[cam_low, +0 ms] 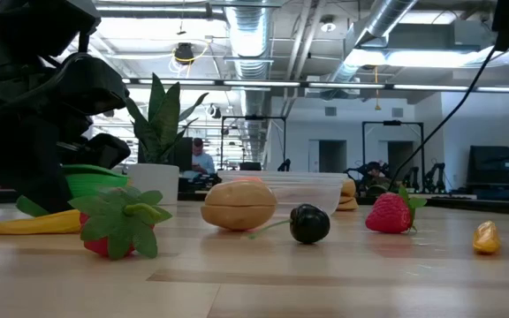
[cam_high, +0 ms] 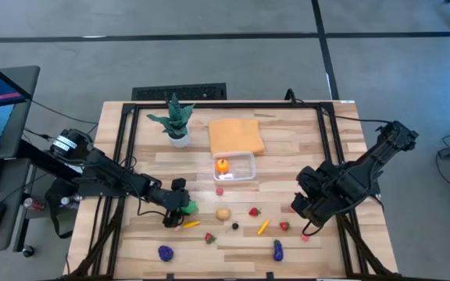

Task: Pick and placing Produce into tupperware
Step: Put the green corn into the transparent bin

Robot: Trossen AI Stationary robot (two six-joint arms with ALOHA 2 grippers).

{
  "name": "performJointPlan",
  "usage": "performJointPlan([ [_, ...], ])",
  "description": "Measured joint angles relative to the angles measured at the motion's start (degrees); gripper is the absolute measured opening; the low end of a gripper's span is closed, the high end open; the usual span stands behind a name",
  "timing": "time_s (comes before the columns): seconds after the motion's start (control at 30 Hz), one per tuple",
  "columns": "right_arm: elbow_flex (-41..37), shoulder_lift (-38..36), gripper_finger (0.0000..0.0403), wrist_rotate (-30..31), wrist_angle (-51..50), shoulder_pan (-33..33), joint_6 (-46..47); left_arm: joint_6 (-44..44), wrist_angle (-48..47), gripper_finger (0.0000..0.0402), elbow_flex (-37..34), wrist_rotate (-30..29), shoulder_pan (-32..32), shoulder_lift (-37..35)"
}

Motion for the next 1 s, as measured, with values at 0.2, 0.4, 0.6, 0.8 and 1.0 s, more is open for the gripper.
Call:
performJointPlan([
  [0.2,0.0,0.0,0.0311,0.0,0.0,0.0,0.0,-0.8,0.1,0.0242,0.0,0.1,0.0,0.0],
  [0.4,0.0,0.0,0.0311,0.0,0.0,0.0,0.0,-1.9,-0.1,0.0237,0.0,0.2,0.0,-0.5],
  [0.6,0.0,0.0,0.0311,0.4,0.0,0.0,0.0,0.5,-0.3,0.0228,2.2,0.2,0.9,-2.6],
  [0.8,0.0,0.0,0.0311,0.4,0.0,0.0,0.0,5.2,-2.9,0.0227,5.7,-0.1,2.6,-4.6],
  [1.0,0.0,0.0,0.0311,1.6,0.4,0.0,0.0,10.8,-10.3,0.0227,10.5,-2.5,4.3,-4.8],
])
